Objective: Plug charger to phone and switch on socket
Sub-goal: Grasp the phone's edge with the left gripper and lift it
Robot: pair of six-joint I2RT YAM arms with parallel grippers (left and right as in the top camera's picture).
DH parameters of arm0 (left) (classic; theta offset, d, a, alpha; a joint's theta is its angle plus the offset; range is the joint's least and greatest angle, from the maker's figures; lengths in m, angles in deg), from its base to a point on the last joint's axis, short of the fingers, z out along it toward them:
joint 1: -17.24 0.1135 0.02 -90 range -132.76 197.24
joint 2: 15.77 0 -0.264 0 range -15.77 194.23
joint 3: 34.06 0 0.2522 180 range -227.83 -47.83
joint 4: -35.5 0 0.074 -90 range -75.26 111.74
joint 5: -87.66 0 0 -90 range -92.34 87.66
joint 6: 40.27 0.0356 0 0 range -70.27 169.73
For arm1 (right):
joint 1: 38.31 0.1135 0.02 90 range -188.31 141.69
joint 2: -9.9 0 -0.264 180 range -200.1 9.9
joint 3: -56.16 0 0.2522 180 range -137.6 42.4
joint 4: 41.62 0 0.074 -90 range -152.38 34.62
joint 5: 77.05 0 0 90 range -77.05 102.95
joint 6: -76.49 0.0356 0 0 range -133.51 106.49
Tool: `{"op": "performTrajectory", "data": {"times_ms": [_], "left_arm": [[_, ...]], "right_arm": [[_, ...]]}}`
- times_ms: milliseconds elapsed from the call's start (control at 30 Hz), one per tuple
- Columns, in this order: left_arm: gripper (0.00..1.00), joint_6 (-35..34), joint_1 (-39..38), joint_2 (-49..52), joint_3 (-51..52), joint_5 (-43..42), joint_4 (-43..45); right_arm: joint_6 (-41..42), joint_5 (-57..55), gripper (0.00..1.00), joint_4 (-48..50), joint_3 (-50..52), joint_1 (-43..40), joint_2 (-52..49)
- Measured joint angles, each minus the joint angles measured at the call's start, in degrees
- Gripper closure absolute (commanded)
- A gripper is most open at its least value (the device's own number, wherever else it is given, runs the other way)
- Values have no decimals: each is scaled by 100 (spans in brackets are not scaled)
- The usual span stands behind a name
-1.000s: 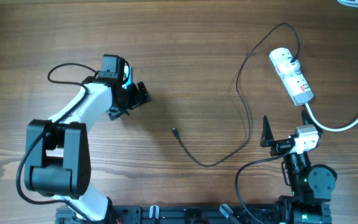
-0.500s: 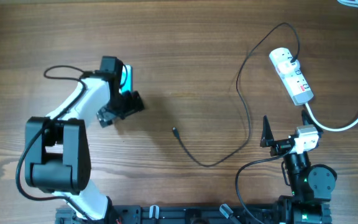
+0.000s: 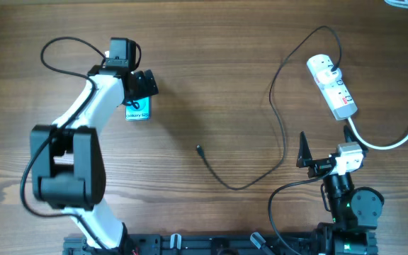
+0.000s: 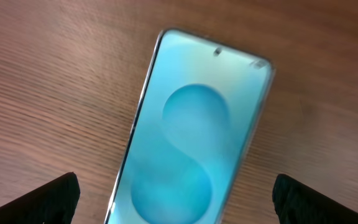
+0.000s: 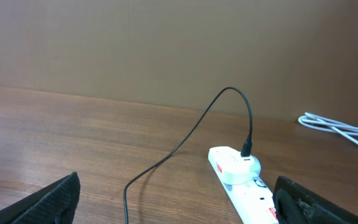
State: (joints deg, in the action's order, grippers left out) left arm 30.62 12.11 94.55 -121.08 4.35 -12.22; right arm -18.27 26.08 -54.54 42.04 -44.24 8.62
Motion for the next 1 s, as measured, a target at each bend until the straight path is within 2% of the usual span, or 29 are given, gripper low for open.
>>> {"op": "performTrajectory", "data": {"times_ms": [67, 300, 433, 467, 500, 567, 700, 833, 900, 1000], "left_arm": [[0, -2, 0, 437, 2, 9, -13], [0, -7, 0, 466, -76, -66, -328], [14, 39, 0, 459, -125, -330, -772], [14, 66, 0, 452, -129, -407, -901], [14, 76, 2, 448, -138, -496, -1014], [0, 81, 7, 442, -160, -748, -1364], [0, 81, 4, 437, -173, -992, -1731], [0, 39, 0, 433, -155, -846, -1453], [0, 39, 0, 422, -149, -682, -702], [0, 39, 0, 435, -118, -636, -140]], "right_arm": [[0, 0, 0, 0, 0, 0, 0], [0, 0, 0, 0, 0, 0, 0], [0, 0, 0, 0, 0, 0, 0], [0, 0, 0, 0, 0, 0, 0], [0, 0, 0, 0, 0, 0, 0], [0, 0, 0, 0, 0, 0, 0], [0, 0, 0, 0, 0, 0, 0], [0, 0, 0, 0, 0, 0, 0], [0, 0, 0, 0, 0, 0, 0], [0, 0, 0, 0, 0, 0, 0]]}}
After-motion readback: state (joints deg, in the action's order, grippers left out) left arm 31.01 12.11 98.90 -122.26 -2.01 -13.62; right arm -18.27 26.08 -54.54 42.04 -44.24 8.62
